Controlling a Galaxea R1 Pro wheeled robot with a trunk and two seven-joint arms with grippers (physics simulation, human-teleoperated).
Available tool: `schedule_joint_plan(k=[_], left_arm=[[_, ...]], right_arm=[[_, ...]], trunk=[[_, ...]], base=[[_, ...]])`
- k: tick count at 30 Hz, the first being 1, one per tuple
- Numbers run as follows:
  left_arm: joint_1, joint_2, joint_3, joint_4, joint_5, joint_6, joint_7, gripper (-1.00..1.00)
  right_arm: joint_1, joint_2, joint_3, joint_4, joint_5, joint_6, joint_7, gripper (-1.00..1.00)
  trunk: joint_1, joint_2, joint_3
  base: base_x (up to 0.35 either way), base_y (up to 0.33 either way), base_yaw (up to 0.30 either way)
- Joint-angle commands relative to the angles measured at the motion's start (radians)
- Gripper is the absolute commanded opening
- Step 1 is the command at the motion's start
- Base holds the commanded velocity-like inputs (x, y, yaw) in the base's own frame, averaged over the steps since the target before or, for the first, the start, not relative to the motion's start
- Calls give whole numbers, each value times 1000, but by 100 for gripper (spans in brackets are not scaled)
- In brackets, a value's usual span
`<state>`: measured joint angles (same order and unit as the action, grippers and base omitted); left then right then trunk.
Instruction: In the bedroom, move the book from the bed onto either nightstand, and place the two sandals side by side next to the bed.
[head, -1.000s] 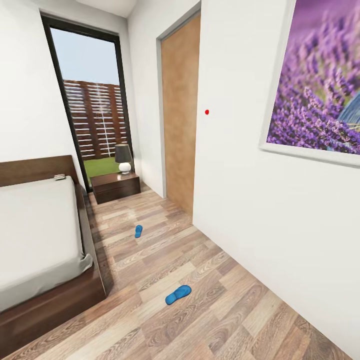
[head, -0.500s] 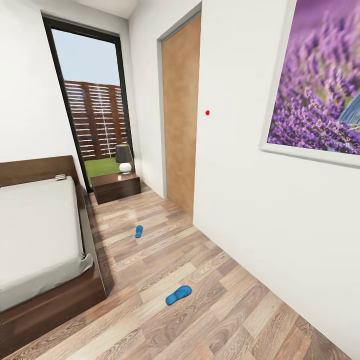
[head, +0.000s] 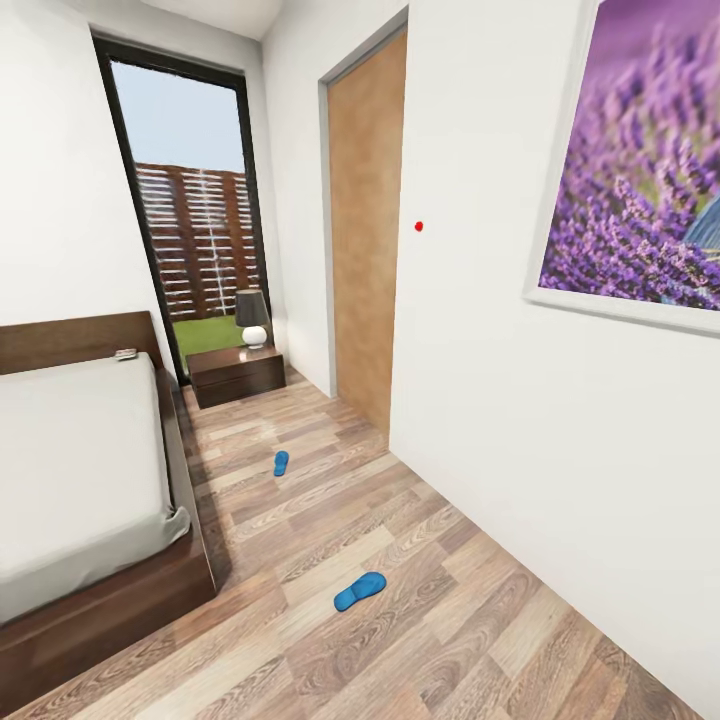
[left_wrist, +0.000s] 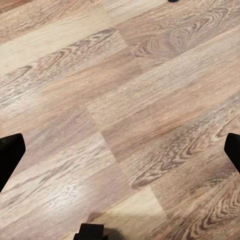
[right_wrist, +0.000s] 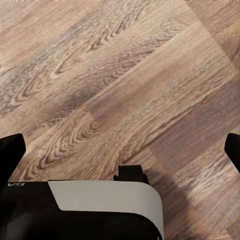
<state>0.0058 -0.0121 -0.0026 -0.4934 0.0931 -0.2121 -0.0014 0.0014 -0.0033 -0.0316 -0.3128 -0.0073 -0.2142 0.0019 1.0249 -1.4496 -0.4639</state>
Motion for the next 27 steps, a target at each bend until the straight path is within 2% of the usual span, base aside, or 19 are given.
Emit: schedule_joint_plan(k=[1,17,27], left_arm=[[0,0,0,-1,10,-1,0,100],[0,0,0,-1,9,-1,0,100],[0,0,0,-1,9,-1,0,100]], right_arm=[[0,1,-2,-1,-1,-5,-2,100],[0,2,-2,-2,0,-3,1,100],[0,2,-2,-2,0,-7,1,100]], trunk=[[0,0,0],[0,0,0],[0,0,2]], base=[[0,0,0],[0,0,-15],[0,0,-228]])
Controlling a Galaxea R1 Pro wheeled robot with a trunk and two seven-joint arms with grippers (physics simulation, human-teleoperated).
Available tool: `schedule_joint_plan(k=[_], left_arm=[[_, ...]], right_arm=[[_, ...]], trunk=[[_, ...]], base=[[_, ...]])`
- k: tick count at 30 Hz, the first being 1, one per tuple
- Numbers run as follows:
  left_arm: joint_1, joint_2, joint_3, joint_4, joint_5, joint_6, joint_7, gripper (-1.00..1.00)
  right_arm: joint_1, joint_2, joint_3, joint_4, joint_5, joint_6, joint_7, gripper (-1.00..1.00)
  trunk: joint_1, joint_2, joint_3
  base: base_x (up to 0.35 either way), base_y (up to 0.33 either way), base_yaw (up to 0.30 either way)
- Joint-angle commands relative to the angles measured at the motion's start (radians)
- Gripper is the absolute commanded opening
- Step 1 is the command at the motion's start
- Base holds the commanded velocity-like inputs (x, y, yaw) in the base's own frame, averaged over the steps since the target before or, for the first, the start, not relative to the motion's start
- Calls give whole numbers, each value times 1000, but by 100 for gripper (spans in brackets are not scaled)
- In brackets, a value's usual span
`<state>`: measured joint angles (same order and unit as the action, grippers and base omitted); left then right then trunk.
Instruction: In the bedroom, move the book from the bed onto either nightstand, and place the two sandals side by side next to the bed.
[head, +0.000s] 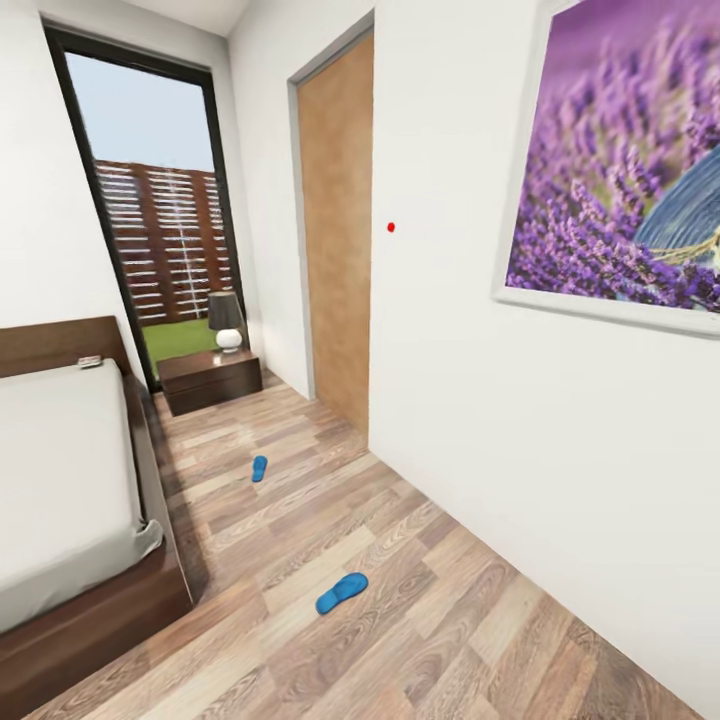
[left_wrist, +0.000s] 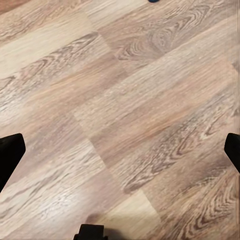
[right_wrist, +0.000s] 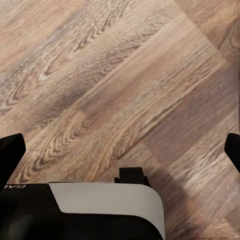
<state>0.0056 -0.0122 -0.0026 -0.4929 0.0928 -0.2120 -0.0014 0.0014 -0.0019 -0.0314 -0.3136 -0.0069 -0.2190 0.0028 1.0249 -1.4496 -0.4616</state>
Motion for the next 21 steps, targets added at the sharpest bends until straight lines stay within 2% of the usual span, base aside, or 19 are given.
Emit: schedule_joint_plan(k=[1,21], left_arm=[[1,0,-1,-1,9,-1,0,100],[1,0,-1,-2,9,-1,0,100]], right_arm=[[0,0,-2,-1,-1,-2,0,100],[0,0,-2,1,-1,-2,0,100]], trunk=[[0,0,0],[0,0,7]], base=[[0,0,-283],[0,0,-283]])
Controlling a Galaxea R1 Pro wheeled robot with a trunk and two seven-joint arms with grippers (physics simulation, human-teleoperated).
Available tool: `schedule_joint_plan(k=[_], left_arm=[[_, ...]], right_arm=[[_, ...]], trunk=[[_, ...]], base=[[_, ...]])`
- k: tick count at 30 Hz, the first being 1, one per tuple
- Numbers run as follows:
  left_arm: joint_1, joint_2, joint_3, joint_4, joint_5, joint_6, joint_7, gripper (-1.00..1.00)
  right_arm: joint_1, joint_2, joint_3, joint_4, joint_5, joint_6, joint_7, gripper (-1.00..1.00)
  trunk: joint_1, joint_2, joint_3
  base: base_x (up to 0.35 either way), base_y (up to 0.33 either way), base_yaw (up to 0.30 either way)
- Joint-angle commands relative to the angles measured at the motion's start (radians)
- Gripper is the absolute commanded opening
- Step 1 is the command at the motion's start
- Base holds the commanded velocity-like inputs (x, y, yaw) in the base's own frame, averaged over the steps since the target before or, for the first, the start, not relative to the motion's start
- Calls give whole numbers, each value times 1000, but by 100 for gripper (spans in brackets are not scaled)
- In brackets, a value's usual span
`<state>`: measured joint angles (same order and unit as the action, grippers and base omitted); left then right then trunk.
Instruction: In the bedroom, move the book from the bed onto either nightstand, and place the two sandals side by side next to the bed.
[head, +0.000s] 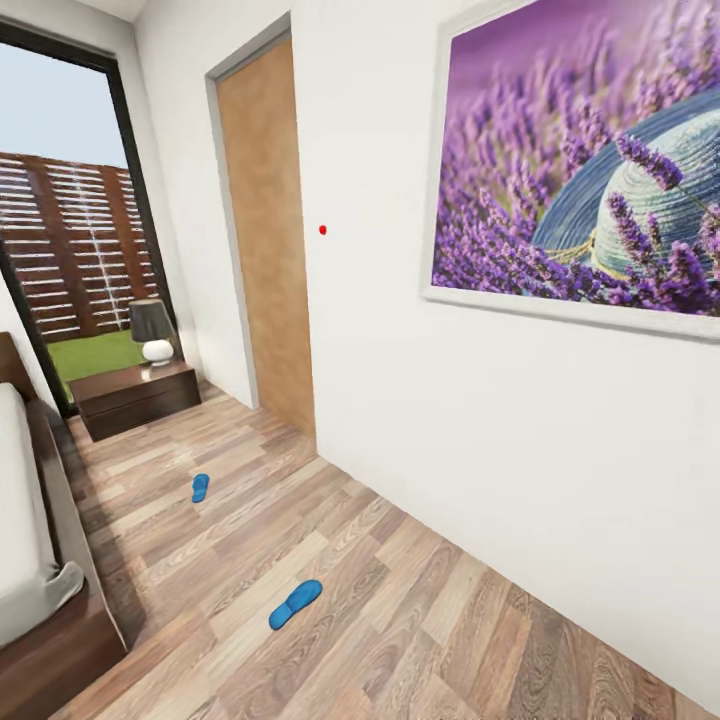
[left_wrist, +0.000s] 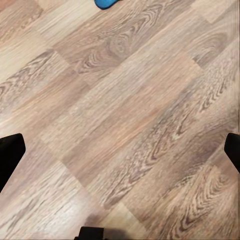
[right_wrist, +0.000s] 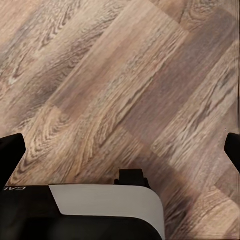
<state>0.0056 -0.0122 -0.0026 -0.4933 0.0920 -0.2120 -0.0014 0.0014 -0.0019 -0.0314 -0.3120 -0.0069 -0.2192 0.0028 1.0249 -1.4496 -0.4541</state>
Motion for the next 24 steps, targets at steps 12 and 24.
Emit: schedule_joint_plan(k=[12,24], left_arm=[[1,0,-1,-2,9,-1,0,100],[1,1,0,-2,9,-1,0,100]], right_arm=[[0,0,-2,-1,-1,-2,0,100],[0,4,-2,1,-1,-2,-1,100]], trunk=[[0,0,4],[0,0,8]], base=[[0,0,-278],[86,0,-258]])
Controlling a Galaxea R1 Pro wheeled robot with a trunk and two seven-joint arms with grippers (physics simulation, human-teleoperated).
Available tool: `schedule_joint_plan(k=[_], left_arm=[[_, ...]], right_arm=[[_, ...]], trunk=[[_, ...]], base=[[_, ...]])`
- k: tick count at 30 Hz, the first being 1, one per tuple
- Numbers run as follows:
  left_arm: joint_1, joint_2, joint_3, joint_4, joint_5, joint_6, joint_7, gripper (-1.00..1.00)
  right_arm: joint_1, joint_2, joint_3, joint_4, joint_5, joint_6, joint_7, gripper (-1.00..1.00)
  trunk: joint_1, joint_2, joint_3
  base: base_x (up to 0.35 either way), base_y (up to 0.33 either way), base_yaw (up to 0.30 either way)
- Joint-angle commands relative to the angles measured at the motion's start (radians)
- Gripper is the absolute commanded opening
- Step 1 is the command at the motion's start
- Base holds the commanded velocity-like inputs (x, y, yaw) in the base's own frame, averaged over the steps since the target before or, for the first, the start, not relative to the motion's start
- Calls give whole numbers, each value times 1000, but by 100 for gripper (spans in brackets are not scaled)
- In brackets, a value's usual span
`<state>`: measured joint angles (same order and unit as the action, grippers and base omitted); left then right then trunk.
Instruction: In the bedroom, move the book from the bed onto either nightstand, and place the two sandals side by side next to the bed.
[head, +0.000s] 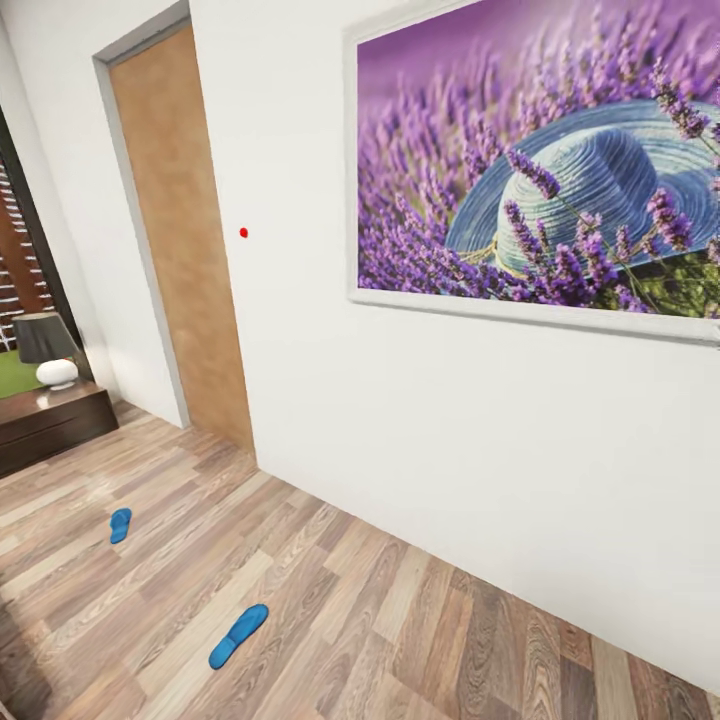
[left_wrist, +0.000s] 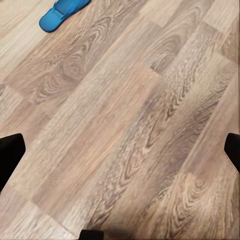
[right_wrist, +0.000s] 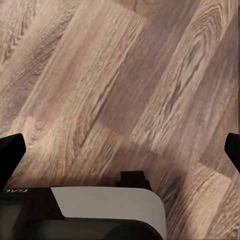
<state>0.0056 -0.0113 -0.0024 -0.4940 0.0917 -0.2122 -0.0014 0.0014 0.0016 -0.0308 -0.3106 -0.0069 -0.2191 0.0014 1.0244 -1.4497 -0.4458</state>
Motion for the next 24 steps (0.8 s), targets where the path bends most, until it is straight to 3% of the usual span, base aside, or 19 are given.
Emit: schedule_joint_plan(k=[1,16,24], left_arm=[[1,0,0,-1,10,-1,0,100],[1,1,-1,-1,10,-1,0,100],[1,1,-1,-1,10,-1,0,100]], right_arm=[[0,1,-2,-1,-1,-2,0,100],[0,1,-1,0,-1,-2,-3,100],[0,2,-1,0,-1,-2,-3,100]], trunk=[[1,0,0],[1,0,0],[1,0,0]], base=[[291,0,-204],[318,-2,-30],[309,-94,0]])
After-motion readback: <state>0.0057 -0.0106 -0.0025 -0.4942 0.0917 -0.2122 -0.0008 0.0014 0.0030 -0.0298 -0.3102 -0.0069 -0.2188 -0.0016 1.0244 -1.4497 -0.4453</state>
